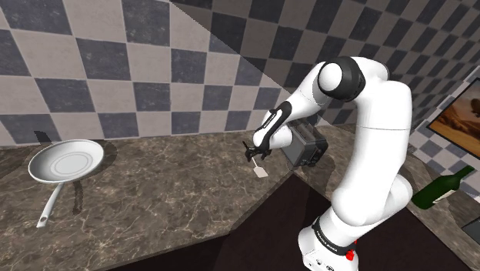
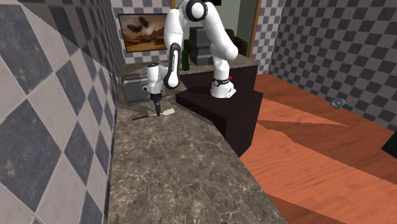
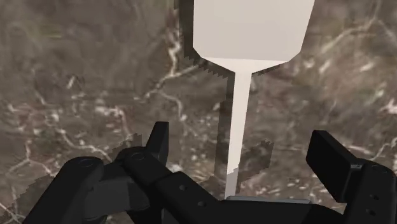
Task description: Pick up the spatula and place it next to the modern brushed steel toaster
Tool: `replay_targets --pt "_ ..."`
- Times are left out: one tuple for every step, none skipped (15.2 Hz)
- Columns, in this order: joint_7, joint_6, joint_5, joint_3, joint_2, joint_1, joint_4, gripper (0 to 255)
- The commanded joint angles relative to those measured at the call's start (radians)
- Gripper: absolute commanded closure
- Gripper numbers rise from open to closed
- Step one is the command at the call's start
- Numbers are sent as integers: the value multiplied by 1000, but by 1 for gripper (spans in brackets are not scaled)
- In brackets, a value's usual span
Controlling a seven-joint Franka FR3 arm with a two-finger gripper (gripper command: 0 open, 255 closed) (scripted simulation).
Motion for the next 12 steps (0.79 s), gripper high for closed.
replay_targets --pt "0 0 0 0 0 0 0 0" --pt "1 -24 -1 -1 -40 1 -15 0" --pt "1 -50 -2 -3 -79 3 -30 0" --pt "2 -76 -3 -5 -119 4 -42 0" --pt "3 -98 -4 -6 -150 6 -52 0" --pt "3 -98 -4 -6 -150 6 -52 0" --pt "3 -98 -4 -6 -150 6 -52 0" --pt "3 -98 -4 -6 -150 6 -52 0" --pt "3 -98 -4 -6 -150 6 -52 0" --pt "3 -98 -4 -6 -150 6 -52 0" --pt "3 -98 -4 -6 -150 6 -52 0" --pt "3 -98 -4 -6 -150 6 -52 0"
